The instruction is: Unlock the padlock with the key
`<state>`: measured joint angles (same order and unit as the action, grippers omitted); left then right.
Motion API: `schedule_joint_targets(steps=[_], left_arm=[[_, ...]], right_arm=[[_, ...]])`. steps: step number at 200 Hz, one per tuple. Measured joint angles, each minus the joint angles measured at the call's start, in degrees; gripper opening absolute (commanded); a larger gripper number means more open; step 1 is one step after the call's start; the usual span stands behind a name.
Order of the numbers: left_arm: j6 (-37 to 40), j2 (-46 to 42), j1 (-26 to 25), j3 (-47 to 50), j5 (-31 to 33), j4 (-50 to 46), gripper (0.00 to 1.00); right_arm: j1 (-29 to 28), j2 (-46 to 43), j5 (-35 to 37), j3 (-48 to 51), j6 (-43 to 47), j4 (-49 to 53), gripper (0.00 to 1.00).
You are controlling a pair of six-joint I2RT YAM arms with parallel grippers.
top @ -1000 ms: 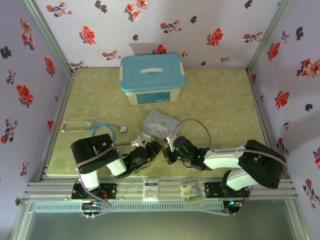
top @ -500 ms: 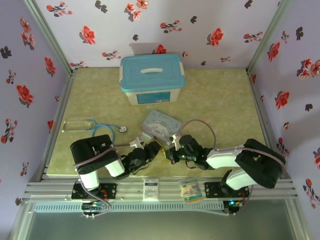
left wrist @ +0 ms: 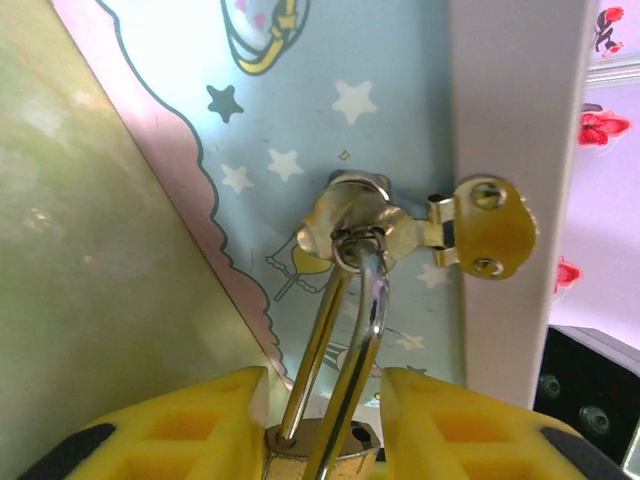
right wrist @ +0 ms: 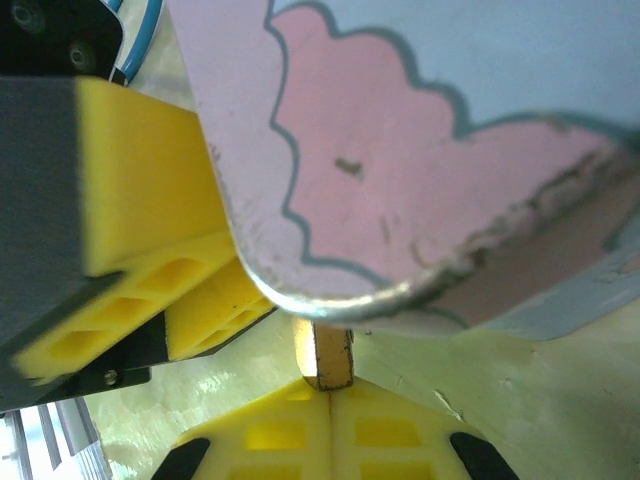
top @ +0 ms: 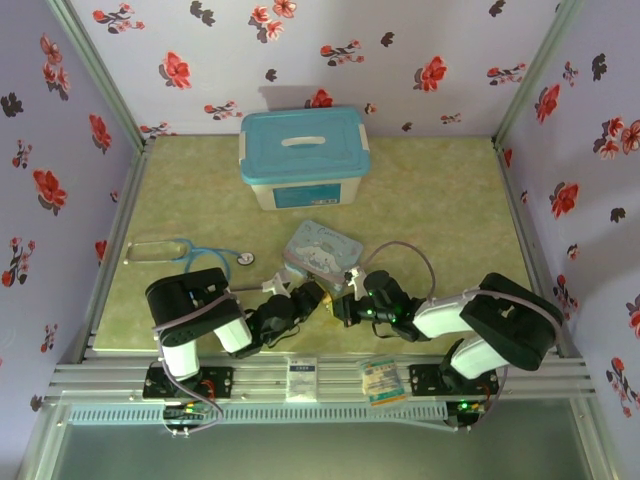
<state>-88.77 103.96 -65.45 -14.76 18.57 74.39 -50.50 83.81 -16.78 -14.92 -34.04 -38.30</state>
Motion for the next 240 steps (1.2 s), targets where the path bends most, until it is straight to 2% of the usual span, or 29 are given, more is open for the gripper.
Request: schedule_joint_targets(steps=[47,112,134,159,179,203,225,240], left_arm=[[1.0,-1.9,0.0,-0.1,-0.3,-1.6,0.42],[1.4,3.0,-0.2,-3.7,0.6,-1.5,0.26],[2.1,2.3,-0.2,-3.8,0.7,-3.2,0.25],[3.6,-2.4,-0.3,-4.0,0.6,-10.6,0.28],[5.5,-8.0,-0.7,-4.3,0.2,-19.3,0.35],[8.6,-14.4,-0.7,-6.0,0.5,-30.8,0.38],[11.4,-18.1,-0.7,-8.6,1.0,-39.5,0.39],[13.0,-19.2,-0.7,-10.1,1.3,-43.1,0.36]], right_arm=[[0.0,0.0,0.4,0.0,-0.2,0.2,0.1],[0.4,0.4,1.3,0.2,-1.8,0.9,0.12],[0.4,0.6,1.0,0.2,-2.9,0.0,0.24],[0.2,0.2,0.7,0.2,-4.0,-0.5,0.34],[0.2,-1.4,2.7,0.0,-4.1,1.6,0.35],[0.3,-6.2,8.0,-0.6,-3.8,10.0,0.36],[0.3,-11.8,11.6,-1.1,-3.1,16.9,0.37],[0.3,-14.1,13.2,-1.8,-2.4,20.3,0.37]])
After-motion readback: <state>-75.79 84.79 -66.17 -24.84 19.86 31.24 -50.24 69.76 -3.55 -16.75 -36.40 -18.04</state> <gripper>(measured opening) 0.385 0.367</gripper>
